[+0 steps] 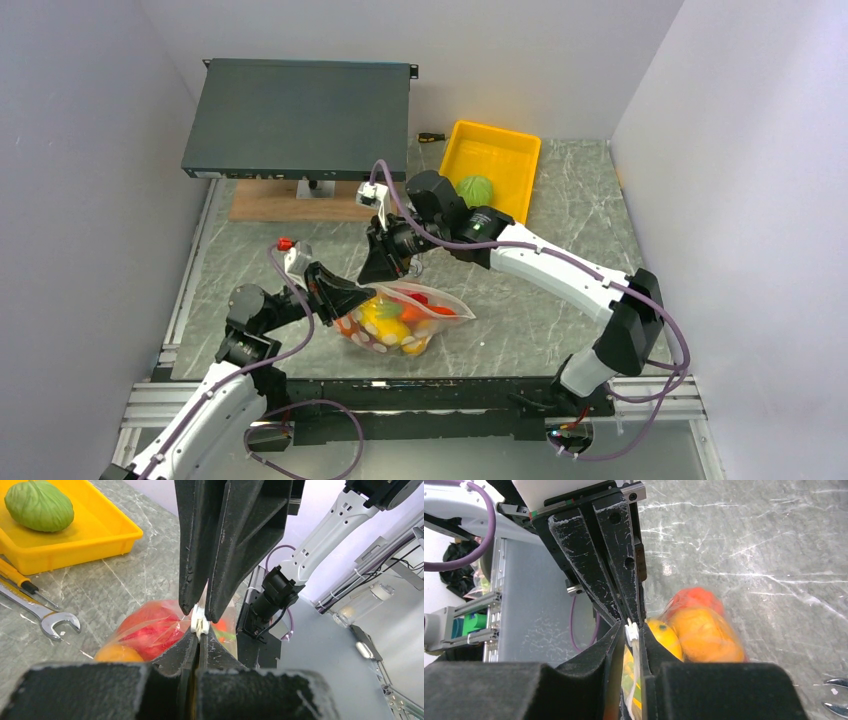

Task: Place the food in the zip-top bag and seal the zipper
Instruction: Zip the zipper food storage bag at the center of the board.

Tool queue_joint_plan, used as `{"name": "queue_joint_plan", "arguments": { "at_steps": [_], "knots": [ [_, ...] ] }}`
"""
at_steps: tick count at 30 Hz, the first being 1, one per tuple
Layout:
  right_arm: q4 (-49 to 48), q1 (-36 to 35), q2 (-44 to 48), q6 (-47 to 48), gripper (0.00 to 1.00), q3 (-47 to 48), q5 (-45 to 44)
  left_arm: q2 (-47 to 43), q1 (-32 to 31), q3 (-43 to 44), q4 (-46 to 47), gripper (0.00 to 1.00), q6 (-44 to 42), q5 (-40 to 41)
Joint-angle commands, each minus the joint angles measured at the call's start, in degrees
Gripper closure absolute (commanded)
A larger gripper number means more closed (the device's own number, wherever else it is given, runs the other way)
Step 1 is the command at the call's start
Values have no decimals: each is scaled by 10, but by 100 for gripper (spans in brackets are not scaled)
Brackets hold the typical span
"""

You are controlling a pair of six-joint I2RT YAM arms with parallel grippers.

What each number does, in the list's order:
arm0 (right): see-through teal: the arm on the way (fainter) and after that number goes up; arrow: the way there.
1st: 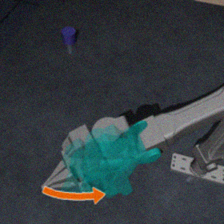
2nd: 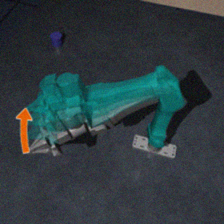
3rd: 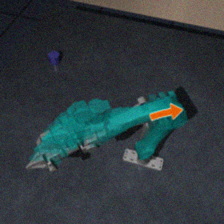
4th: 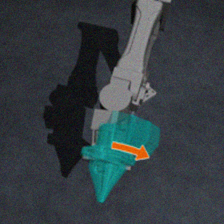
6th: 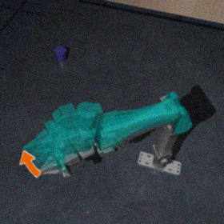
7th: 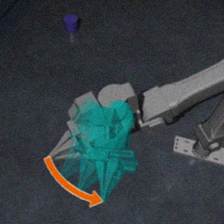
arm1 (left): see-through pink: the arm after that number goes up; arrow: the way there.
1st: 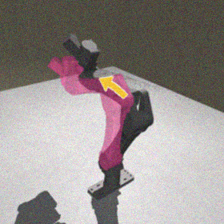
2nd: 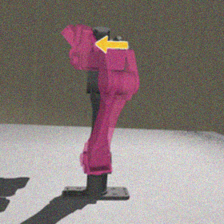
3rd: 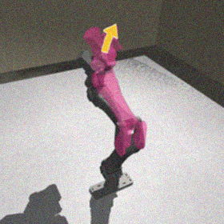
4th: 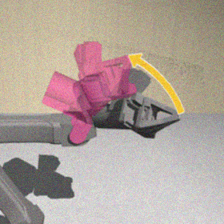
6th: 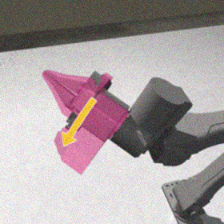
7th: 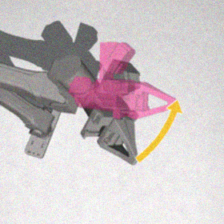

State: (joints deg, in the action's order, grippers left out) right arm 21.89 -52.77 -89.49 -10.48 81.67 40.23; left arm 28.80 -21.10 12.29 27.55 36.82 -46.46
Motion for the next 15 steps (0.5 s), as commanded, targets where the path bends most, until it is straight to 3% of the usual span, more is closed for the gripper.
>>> {"name": "queue_joint_plan", "arguments": {
  "at_steps": [1,4,15],
  "knots": [
    [-33,0,-2,-2,82,2,34,-13,-3,20,12,100,-9,-2],
    [-35,1,-2,3,77,-2,35,-17,-3,18,15,100,-7,-1],
    [-36,0,-11,11,77,-11,50,-21,-2,20,17,100,0,-3]
  ]
}}
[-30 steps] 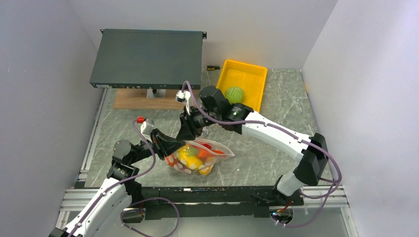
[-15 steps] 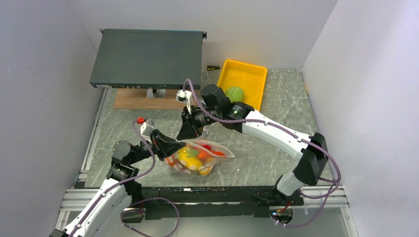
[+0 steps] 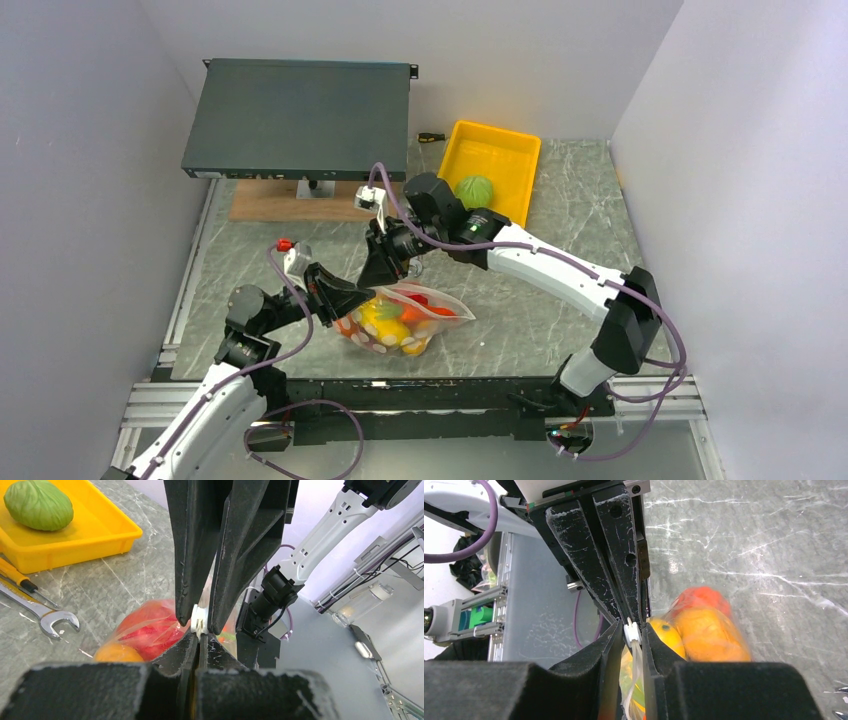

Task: Place the food in the zip-top bag and seal the zipper
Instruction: Zip the zipper food storage bag at the center of the board.

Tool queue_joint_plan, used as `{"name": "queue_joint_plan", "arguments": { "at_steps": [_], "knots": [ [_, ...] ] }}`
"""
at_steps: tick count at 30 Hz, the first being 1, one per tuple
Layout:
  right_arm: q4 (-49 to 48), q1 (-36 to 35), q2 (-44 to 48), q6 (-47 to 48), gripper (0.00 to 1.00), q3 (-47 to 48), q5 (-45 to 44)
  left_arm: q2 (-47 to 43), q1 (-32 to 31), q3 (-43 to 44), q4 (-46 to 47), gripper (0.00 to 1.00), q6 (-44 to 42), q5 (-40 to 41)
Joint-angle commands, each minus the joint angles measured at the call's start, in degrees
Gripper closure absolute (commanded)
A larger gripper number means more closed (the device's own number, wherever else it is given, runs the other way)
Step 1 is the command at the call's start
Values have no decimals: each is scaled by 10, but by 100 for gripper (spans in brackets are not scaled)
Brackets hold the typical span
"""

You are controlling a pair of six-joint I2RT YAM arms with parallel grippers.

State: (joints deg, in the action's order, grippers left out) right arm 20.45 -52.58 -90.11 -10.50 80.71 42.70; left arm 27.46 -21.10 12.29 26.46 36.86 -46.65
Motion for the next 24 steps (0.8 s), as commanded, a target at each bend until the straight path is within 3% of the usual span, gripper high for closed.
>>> {"name": "queue_joint_plan", "arguments": {
  "at_steps": [1,7,8,9,13,15,19,24],
  "knots": [
    [-20,-1,-6,13,77,-1,28,-8,-3,20,27,100,-1,-1],
    [-47,1,6,-2,100,-16,25,-13,-3,17,20,100,0,1],
    [-51,1,9,-4,100,-18,24,-13,-3,16,18,98,0,2],
    [-55,3,12,-6,100,-20,23,-14,-3,16,12,92,-1,3],
    [-84,18,30,-34,100,-39,37,-33,-3,8,-10,50,-5,20],
    [-95,19,34,-48,100,-44,45,-42,-3,0,-4,43,-3,29],
    [-99,20,35,-55,100,-44,54,-32,-3,-5,31,41,7,21],
    [-114,19,38,-74,100,-43,61,5,-5,-13,81,47,26,4]
  ]
}}
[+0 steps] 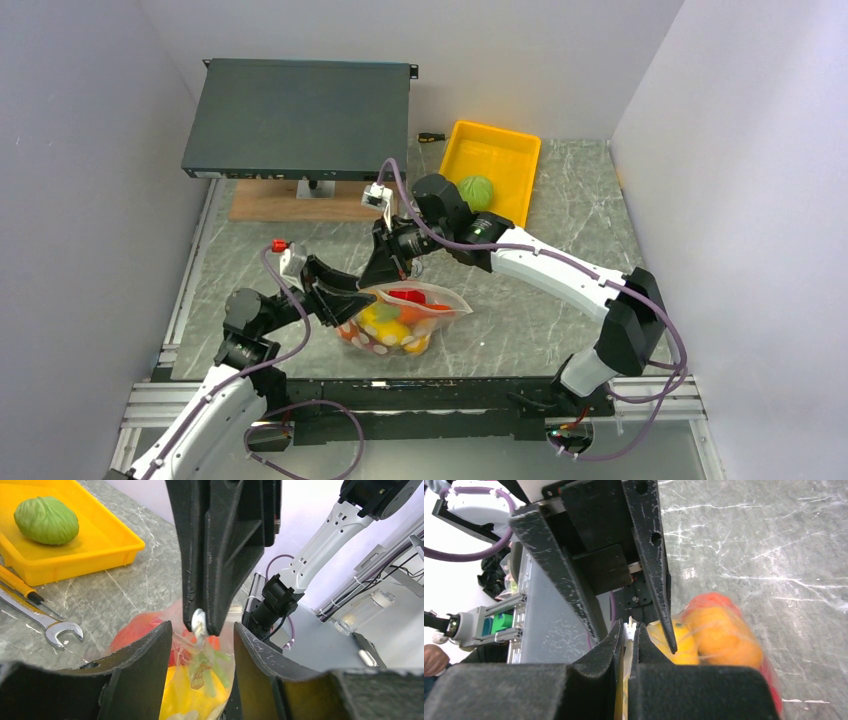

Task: Place the food in the zip-top bag and seal the zipper
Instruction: Zip the zipper food storage bag at the center of the board.

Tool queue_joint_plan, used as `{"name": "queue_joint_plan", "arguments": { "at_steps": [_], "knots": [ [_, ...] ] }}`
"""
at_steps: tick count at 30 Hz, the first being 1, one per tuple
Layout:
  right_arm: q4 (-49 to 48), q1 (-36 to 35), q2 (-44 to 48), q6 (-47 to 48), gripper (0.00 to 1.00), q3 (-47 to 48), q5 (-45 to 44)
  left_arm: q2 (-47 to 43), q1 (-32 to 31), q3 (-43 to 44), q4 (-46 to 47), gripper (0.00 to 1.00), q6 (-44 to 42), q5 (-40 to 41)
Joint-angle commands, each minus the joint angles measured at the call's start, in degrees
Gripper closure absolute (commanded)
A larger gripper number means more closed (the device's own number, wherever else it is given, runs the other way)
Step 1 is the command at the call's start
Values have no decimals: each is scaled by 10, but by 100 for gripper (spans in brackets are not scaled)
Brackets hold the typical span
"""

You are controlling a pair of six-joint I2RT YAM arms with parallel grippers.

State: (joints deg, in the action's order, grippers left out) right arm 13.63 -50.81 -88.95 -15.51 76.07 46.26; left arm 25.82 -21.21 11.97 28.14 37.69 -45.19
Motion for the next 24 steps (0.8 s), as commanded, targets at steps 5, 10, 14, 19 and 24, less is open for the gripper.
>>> {"name": "queue_joint_plan", "arguments": {
  "at_steps": [5,10,14,19,24],
  "knots": [
    [-60,2,31,-36,100,0,27,31,-7,-20,95,59,31,0],
    [-41,2,31,-20,100,-2,20,12,-7,-16,53,88,16,43],
    [-32,10,40,-9,100,-11,24,-18,-7,-31,34,100,20,85],
    [-37,38,63,3,100,-48,30,-61,-7,-62,44,100,51,119],
    [-29,65,90,22,100,-90,44,-60,-7,-54,40,100,48,95]
  ]
}}
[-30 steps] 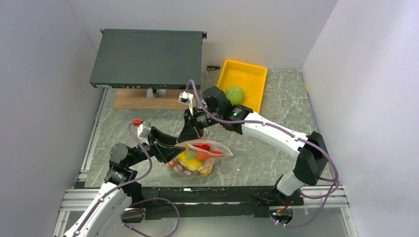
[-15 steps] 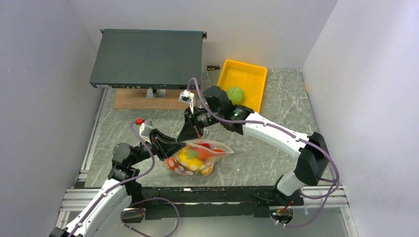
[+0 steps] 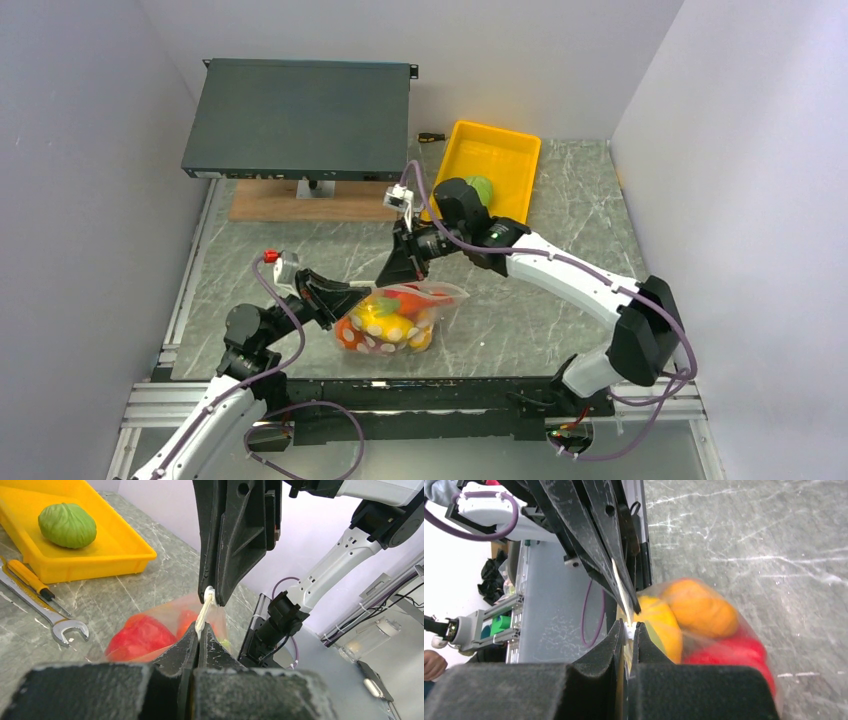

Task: Place the food in the zip-top bag and seal the zipper
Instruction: Zip the zipper food storage bag at the center of the board.

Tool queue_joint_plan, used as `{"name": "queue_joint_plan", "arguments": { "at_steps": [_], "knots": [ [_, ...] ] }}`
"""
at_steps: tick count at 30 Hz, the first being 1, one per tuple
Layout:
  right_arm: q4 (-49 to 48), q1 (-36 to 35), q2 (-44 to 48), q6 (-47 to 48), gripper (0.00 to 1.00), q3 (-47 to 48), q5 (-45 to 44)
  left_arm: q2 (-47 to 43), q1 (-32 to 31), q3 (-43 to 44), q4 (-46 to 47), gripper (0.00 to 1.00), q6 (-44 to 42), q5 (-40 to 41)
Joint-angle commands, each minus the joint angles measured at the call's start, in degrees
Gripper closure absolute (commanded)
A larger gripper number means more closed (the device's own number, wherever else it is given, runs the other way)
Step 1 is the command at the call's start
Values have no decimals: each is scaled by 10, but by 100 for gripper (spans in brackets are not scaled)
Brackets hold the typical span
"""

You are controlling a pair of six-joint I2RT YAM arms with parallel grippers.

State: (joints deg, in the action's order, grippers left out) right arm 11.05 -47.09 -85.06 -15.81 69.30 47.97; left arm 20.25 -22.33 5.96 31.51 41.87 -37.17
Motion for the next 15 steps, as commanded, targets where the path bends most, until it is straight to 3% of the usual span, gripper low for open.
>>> {"name": "queue_joint_plan", "arguments": {
  "at_steps": [1,7,11,15],
  "knots": [
    [3,30,59,32,100,-31,24,-6,5,8,0,100,4,14],
    [50,46,126,70,100,-83,-16,-63,4,50,-159,100,-46,99],
    [68,50,184,96,100,-119,-71,-104,5,125,-333,100,-105,214],
    [65,51,223,97,100,-154,-107,-88,5,211,-485,100,-145,347]
  ]
}}
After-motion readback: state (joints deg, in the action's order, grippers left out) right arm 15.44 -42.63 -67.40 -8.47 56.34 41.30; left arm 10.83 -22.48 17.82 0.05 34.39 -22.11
